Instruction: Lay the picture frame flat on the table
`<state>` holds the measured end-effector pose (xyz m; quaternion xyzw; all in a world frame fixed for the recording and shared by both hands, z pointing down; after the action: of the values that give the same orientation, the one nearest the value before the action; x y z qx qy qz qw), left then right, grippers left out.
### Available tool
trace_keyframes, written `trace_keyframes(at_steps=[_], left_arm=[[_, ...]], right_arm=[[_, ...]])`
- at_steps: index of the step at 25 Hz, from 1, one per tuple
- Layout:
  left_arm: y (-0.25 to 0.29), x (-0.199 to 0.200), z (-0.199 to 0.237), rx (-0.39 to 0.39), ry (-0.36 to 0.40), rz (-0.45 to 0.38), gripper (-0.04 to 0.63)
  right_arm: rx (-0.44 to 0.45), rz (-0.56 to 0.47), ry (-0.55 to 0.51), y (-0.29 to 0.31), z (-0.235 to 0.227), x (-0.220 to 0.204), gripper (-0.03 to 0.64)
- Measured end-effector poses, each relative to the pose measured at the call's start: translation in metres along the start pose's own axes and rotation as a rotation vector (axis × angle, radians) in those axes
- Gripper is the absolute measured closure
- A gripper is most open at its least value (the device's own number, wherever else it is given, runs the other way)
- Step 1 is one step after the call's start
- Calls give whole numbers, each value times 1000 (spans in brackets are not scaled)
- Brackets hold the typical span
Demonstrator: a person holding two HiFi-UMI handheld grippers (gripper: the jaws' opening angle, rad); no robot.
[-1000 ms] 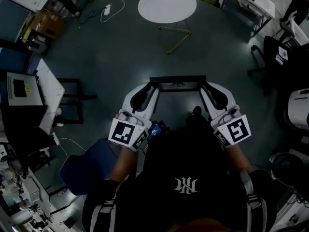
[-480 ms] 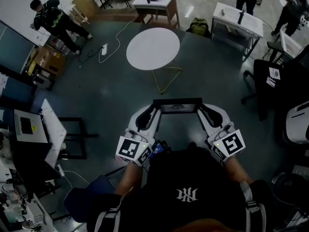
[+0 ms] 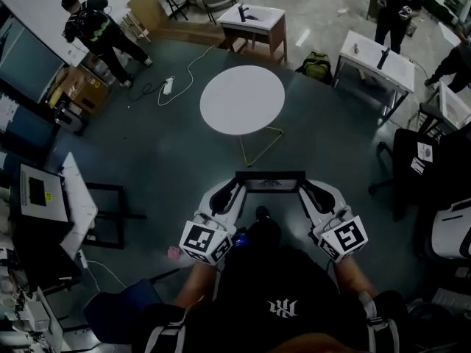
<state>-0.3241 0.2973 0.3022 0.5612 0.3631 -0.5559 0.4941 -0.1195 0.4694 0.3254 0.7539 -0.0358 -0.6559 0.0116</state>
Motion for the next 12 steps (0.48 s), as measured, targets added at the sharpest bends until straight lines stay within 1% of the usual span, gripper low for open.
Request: trace_keyframes(at_steps=[6,9,12], left_arm=[[53,6,86,14,-40,-27,520],[83,17,131,6,-50,-55,518],[110,27,178,3,-50,-80,515]], right_arm=[[12,42,-21,92,-29,10,580],[23,80,-43,140,-47,17,581],[23,89,-61,193,-63,23,580]])
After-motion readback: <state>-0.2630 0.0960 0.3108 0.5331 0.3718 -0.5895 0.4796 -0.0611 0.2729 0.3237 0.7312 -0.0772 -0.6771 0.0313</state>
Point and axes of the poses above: the fingertips, and each gripper's own axes: y forward along the fingers, z to its left, x out of its top, the point moved 10 cm from there along -y, backward along the fingers, and after that the axes turned 1 degree about -x, right-handed, at the moved point
